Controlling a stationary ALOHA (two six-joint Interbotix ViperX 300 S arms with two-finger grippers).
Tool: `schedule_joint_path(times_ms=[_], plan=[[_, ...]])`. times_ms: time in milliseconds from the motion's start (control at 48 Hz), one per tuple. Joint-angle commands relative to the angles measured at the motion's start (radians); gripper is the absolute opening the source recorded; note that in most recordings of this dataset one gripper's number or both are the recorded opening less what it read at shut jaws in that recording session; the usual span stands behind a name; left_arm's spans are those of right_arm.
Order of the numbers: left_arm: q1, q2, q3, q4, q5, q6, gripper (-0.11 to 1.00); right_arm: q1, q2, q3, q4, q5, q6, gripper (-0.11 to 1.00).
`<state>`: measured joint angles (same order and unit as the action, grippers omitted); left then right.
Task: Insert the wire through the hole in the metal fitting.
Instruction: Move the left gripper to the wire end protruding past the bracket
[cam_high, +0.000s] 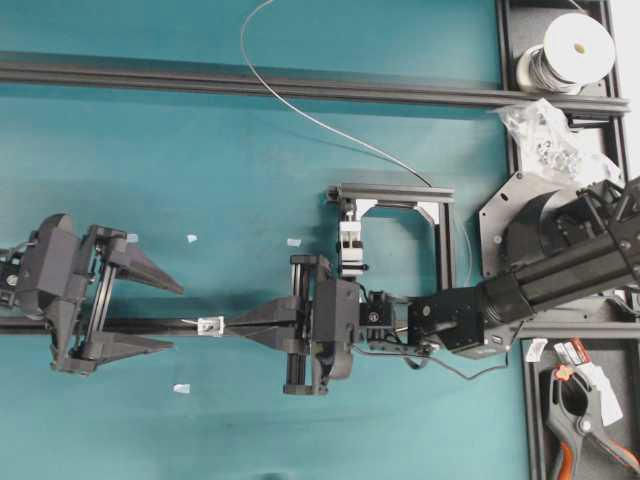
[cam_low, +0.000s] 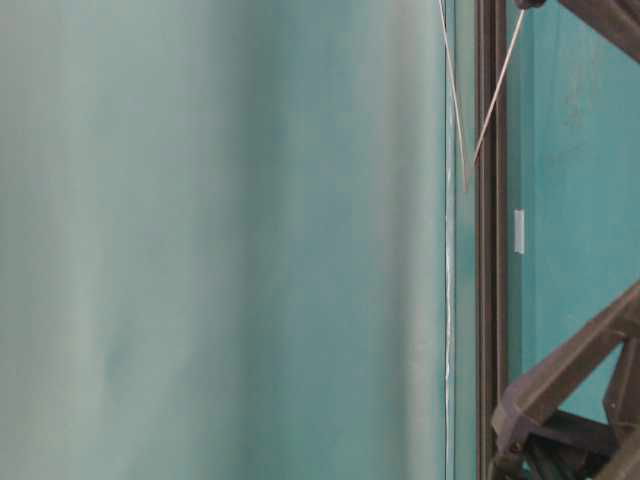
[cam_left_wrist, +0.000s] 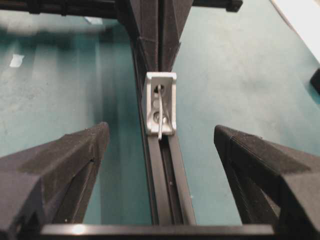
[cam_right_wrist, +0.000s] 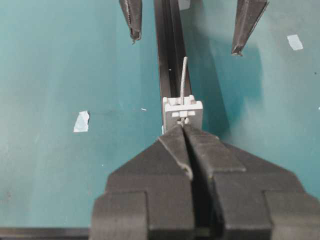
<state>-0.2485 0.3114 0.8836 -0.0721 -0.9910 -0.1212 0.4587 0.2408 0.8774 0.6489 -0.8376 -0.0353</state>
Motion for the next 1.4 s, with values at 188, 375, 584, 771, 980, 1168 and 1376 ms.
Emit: schedule_joint_path(times_ms=[188, 375, 584, 771, 980, 1168, 1376], plan=[[0.011, -0.009, -0.040, 0.002, 0.011, 0.003, 0.77, -0.003, -0.012, -0.011, -0.003, -0.015, 0.000, 0.00], [0.011, -0.009, -0.066, 0.002, 0.054, 0.003, 0.77, -0.003, -0.012, -0.009, -0.003, -0.017, 0.000, 0.00], [0.011, -0.006, -0.083, 0.002, 0.067, 0.002, 0.72, -0.003, -0.012, -0.008, -0.003, -0.017, 0.000, 0.00], [0.005, 0.005, -0.080, 0.003, 0.066, 0.002, 0.60, -0.003, -0.012, -0.008, -0.003, -0.017, 0.000, 0.00], [-0.011, 0.086, -0.135, 0.006, 0.060, -0.003, 0.61, -0.003, -0.012, -0.006, -0.003, -0.017, 0.000, 0.00], [-0.008, 0.054, -0.117, 0.006, 0.061, 0.005, 0.60, -0.003, -0.012, -0.006, -0.003, -0.017, 0.000, 0.00], [-0.008, -0.002, -0.077, 0.008, 0.061, 0.002, 0.59, -0.003, -0.012, -0.008, -0.003, -0.017, 0.000, 0.00]])
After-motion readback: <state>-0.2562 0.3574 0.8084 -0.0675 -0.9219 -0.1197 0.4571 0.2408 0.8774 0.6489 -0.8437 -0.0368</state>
